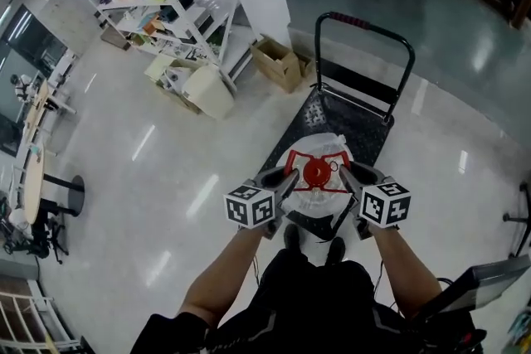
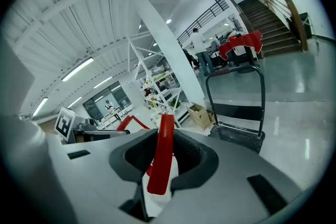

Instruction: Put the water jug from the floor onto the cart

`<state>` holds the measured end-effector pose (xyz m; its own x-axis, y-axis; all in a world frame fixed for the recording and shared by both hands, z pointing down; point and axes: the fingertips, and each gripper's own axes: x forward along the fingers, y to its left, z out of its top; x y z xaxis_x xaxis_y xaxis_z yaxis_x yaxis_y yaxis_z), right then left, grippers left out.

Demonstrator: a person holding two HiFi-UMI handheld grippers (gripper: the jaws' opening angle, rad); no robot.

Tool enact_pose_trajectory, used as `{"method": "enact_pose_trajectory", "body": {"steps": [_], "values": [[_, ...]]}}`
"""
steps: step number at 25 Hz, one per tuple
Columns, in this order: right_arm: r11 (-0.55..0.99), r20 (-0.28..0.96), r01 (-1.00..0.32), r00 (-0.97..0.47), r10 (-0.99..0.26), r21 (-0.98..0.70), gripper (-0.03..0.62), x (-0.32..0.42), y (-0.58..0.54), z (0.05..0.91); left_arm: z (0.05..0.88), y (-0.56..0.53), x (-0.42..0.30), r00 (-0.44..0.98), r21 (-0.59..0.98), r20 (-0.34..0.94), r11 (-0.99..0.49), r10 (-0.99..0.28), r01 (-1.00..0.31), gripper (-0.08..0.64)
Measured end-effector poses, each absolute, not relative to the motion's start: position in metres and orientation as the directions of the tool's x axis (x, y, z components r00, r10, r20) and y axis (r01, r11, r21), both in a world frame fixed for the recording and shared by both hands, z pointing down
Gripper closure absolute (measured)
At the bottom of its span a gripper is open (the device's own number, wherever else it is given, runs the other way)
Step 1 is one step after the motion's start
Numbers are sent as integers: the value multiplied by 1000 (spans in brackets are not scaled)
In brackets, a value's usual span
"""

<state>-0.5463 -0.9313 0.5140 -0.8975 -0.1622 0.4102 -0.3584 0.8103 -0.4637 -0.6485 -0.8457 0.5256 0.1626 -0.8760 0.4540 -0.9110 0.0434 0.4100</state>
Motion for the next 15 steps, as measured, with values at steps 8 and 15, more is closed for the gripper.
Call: {"method": "enact_pose_trajectory", "body": {"steps": [8,15], "values": [[768,503,-455,-840,-202,-451,504,-585,-960,560,574,-879,-691,225,442,500,23,-836,-896,483],[741,567,-504,-798,-204,-444,505,-614,-978,632,648,-896,-722,259,471,560,45,-787,-881,483]]}}
